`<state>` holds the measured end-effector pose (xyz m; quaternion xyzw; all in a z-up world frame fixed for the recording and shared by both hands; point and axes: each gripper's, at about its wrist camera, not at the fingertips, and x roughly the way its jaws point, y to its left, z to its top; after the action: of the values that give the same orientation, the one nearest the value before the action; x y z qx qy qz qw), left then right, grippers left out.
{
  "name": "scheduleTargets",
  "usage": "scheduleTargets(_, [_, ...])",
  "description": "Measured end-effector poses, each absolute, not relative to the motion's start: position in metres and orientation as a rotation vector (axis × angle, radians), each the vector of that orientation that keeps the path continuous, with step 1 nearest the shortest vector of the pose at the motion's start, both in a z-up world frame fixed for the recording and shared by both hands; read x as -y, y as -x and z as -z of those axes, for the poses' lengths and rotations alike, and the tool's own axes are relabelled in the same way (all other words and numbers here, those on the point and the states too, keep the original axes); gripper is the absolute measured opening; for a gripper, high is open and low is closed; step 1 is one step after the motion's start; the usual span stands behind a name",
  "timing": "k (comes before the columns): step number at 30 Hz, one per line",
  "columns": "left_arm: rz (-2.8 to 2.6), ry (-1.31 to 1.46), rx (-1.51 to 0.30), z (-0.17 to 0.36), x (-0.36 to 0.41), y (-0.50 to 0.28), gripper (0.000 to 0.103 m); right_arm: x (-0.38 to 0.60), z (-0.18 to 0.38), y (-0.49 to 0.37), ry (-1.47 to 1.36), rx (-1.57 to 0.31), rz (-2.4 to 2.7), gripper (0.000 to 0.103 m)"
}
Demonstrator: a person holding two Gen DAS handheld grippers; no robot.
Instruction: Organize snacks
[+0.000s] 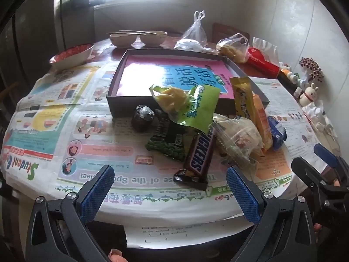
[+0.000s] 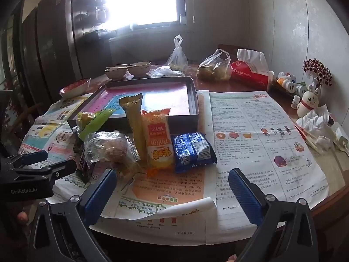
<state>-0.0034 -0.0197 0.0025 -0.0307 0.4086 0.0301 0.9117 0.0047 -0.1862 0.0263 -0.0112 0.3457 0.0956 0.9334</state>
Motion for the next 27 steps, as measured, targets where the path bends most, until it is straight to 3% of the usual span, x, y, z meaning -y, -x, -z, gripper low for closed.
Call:
scheduleTargets(10, [-0.064,0.070,-0.834,-0.010,0.089,0.020,0.102,0.186,-0.030,-0.001,0.025,-0.709,-0.205,0.103])
scheduleTargets(12, [0.005,0.133,-0.850,-0.002,0.007,0.004,0.102,0.185,-0.028,-0.001,0.026,-0.708,-0.206,0.103])
scheduleTargets(27, [0.010,0.124,-0.837,-0.006,0.009,0.009,0.102,0.183,-0.030,0.001,0.034,-0.706,-0.207,0.103])
